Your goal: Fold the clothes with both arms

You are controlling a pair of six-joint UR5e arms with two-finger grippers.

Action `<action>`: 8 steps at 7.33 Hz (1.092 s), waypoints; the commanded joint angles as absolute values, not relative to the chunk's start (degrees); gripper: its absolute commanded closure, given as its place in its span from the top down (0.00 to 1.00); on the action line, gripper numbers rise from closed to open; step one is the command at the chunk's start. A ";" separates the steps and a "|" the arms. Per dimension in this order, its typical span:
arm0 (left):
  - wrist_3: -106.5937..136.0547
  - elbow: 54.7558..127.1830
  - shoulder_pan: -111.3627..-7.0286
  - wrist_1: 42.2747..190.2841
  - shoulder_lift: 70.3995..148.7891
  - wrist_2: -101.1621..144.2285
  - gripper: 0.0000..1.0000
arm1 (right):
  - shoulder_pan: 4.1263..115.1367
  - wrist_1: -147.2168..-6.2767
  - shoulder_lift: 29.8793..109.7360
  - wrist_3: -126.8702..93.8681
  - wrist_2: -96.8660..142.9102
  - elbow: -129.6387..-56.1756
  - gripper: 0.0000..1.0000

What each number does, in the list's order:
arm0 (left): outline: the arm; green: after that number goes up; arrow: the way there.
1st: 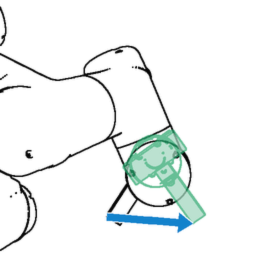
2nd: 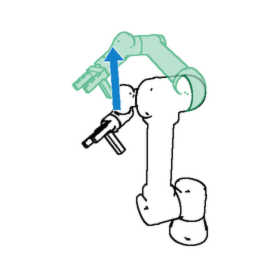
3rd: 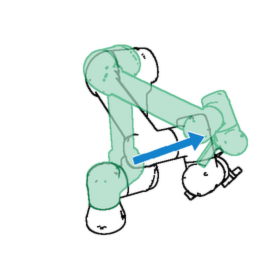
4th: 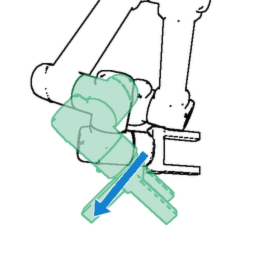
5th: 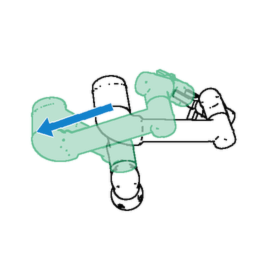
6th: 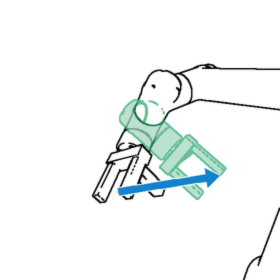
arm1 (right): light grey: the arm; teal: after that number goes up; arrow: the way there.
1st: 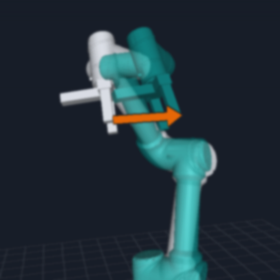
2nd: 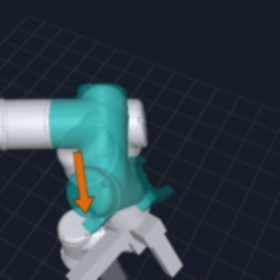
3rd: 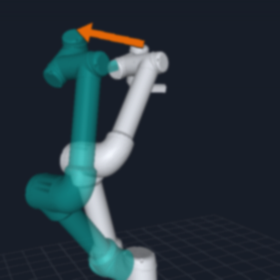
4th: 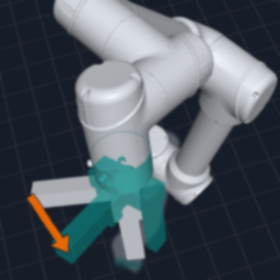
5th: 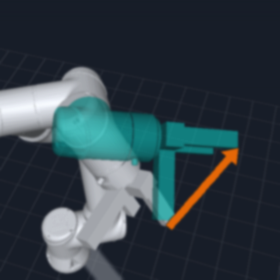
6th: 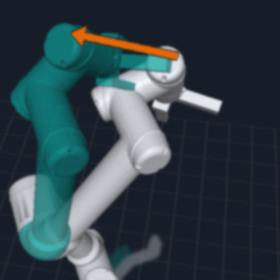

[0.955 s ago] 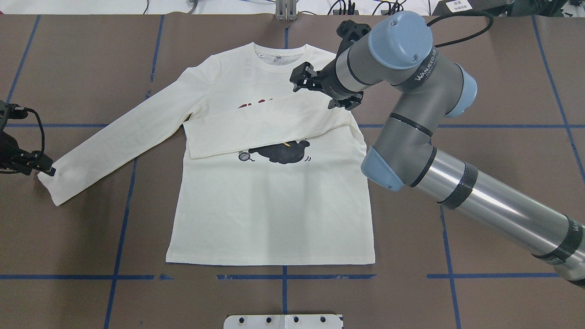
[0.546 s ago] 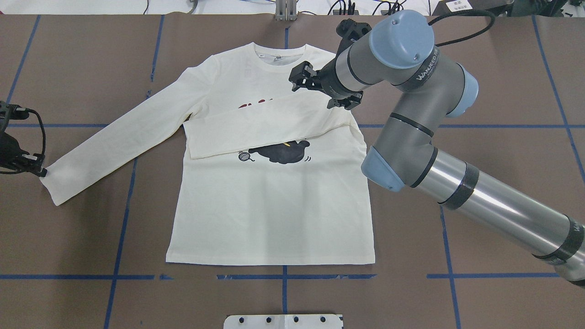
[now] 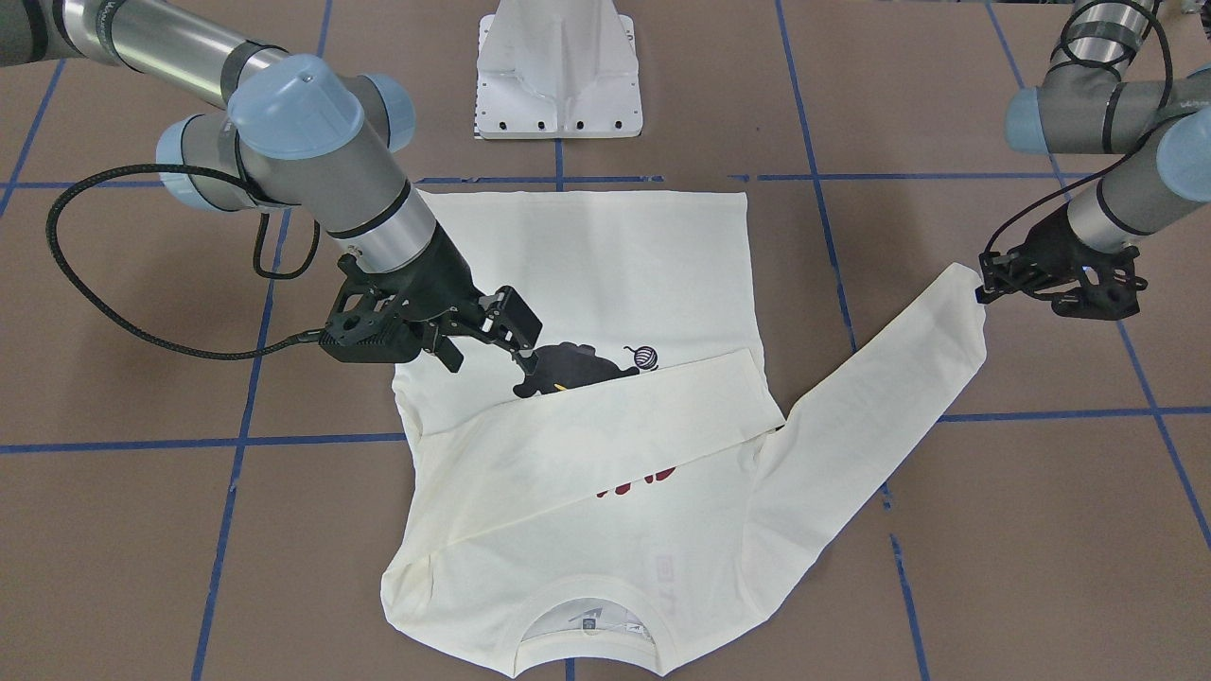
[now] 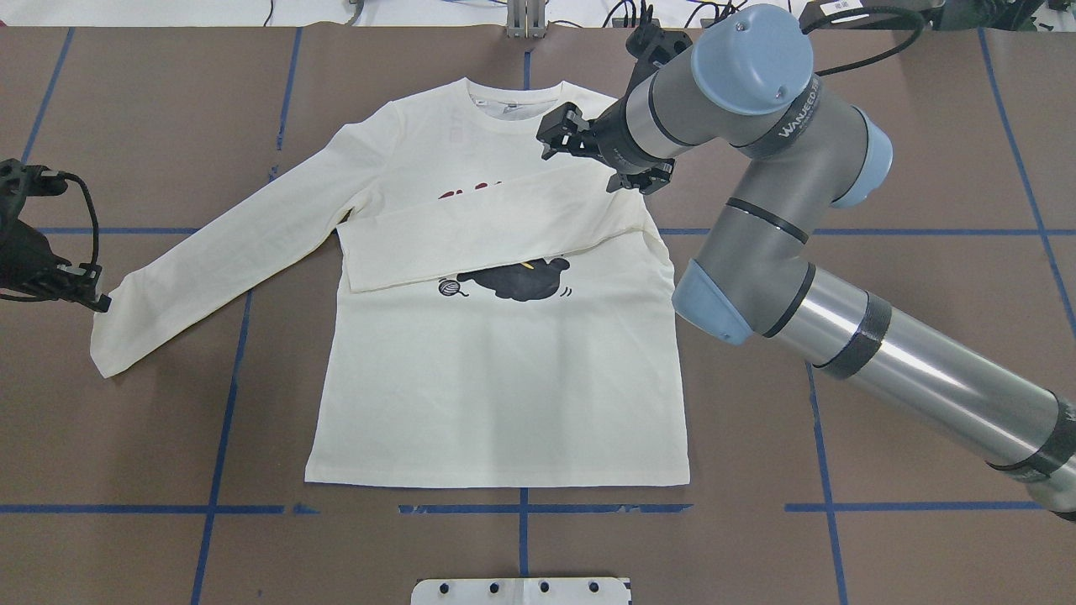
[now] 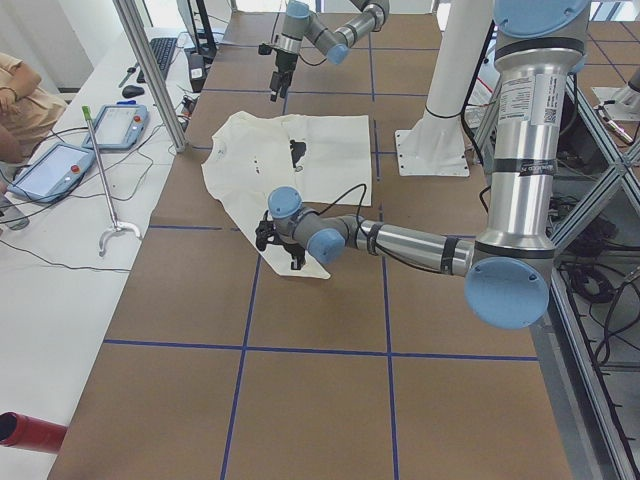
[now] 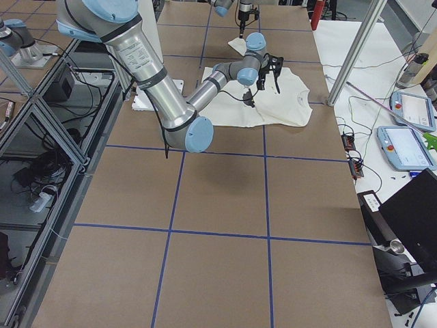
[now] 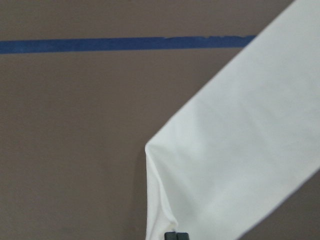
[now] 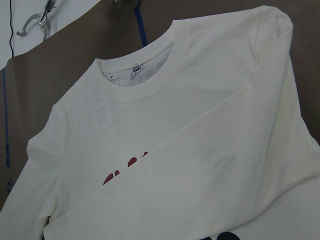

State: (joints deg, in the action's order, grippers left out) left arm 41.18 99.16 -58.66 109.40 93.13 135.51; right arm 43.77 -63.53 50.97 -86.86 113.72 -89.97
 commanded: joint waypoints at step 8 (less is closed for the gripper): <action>85.60 61.66 -31.24 124.05 153.71 107.28 0.00 | 63.98 -63.02 69.34 -67.24 135.00 -97.47 1.00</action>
